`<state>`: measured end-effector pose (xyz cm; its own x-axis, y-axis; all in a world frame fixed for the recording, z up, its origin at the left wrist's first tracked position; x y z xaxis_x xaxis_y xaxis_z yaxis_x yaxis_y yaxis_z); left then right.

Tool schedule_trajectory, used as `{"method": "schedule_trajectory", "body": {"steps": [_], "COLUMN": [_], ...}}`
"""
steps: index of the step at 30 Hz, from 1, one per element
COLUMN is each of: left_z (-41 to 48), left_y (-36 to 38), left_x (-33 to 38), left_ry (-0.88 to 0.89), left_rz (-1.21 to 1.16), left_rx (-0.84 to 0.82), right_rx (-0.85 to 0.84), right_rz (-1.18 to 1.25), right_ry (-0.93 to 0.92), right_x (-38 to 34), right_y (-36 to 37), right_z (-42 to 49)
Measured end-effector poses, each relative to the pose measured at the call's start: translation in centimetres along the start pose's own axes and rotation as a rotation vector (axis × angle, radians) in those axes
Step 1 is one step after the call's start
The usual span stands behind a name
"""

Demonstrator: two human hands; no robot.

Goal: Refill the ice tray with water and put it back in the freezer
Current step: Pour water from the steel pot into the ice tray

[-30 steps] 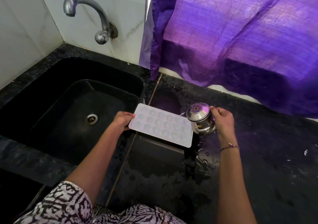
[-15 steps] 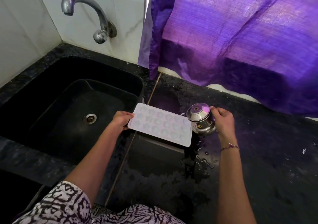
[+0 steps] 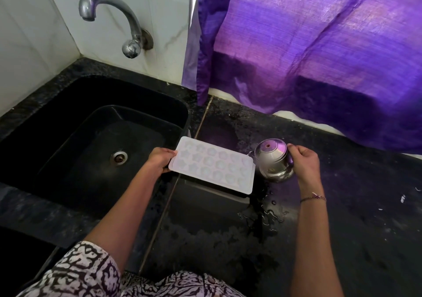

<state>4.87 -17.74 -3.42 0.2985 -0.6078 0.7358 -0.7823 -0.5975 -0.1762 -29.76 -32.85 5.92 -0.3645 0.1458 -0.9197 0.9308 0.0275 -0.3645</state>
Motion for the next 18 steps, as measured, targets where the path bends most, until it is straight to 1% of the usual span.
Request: {"method": "schedule_trajectory", "body": {"steps": [6,18], "left_z": [-0.24,-0.38], "left_y": [0.09,0.23], "left_x": [0.15,0.21], "left_ry": [0.014,0.012], "left_rz": [0.002,0.0], "left_rx": [0.0,0.009], "right_rx": [0.014,0.012], "right_rz": [-0.052,-0.113], "right_ry": [-0.033,-0.029], "right_x": [0.1,-0.31], "right_y": [-0.54,-0.8], "right_z": [0.12,-0.16]}}
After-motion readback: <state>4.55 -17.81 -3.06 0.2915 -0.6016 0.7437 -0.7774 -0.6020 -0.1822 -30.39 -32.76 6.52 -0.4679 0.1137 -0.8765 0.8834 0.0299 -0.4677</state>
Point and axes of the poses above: each hand's wrist, its own z-axis towards the middle knuckle, its own y-axis out of the palm, x = y × z, the point moved 4 cm from there along z, towards the middle knuckle, and after that the axes turned 2 degrees about z, right-handed, at the moved point
